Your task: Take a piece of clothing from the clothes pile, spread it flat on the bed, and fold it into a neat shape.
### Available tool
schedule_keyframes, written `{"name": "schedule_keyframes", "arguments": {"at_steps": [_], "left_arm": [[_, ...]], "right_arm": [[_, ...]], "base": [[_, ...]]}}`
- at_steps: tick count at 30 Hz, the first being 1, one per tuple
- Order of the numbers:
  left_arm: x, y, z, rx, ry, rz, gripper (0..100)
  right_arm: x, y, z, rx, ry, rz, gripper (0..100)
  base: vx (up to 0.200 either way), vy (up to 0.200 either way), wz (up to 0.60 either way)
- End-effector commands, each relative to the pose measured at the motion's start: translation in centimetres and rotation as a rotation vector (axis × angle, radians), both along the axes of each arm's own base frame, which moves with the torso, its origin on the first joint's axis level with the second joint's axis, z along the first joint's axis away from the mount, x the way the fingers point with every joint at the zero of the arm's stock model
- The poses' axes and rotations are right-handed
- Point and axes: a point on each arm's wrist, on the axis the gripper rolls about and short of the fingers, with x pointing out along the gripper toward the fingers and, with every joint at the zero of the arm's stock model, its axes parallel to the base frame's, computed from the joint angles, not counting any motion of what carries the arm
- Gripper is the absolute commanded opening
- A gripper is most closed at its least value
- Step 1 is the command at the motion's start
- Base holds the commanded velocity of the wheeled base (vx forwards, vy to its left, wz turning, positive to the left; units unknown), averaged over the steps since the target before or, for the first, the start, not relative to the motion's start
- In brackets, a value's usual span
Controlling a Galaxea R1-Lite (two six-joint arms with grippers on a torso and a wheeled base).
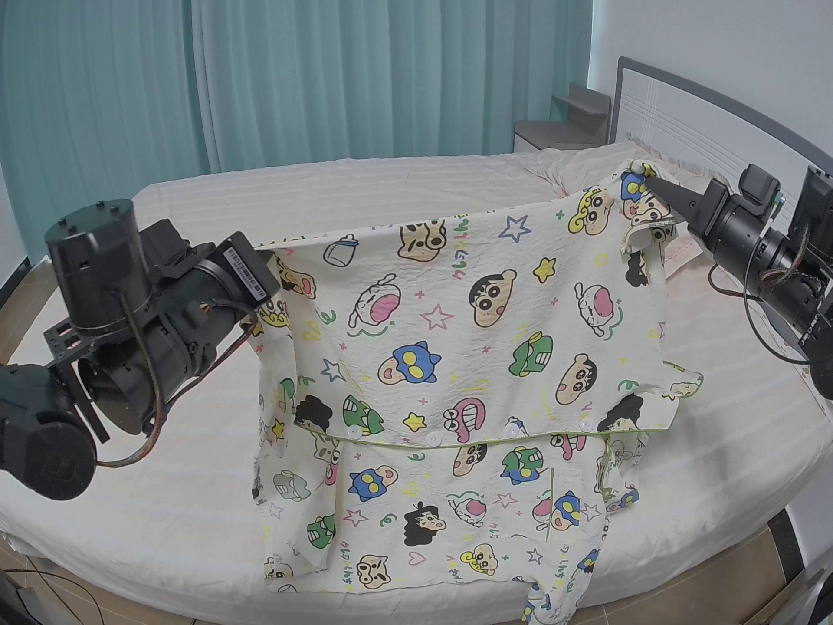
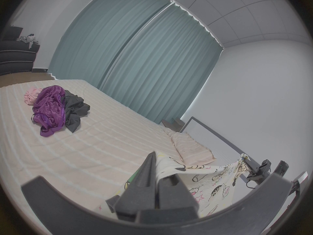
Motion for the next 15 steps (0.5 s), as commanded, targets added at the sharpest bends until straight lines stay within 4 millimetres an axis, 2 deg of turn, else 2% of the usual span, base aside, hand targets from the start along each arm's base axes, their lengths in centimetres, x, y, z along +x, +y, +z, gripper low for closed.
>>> {"name": "schedule_keyframes", "arguments": {"at_steps": [1,3,5,14,15], "left_arm": [[4.0,-0.2,-3.2,0.045,0.096,0.018,0],[4.9,-0.3,-4.0,0.051,0.116,0.021,0],[6.4,-0.3,-5.6,0.060,0.157,0.044,0],[9.4,-0.7,-8.2,0.048,0.218,0.070,0],[9.9,-0.9,-9.1,0.056,0.236,0.073,0]], "right_arm": [[2.9,-0.1,-3.3,-0.008,0.107,-0.023,0],[3.6,-0.3,-4.2,-0.001,0.137,-0.031,0],[4.7,-0.5,-5.4,0.034,0.162,-0.043,0],[6.6,-0.8,-7.7,0.063,0.181,-0.058,0],[7.1,-0.7,-8.2,0.061,0.191,-0.061,0]], "base": [[0.000,0.000,0.00],[0.000,0.000,0.00],[0.000,0.000,0.00],[0.000,0.000,0.00],[0.200,0.000,0.00]]}}
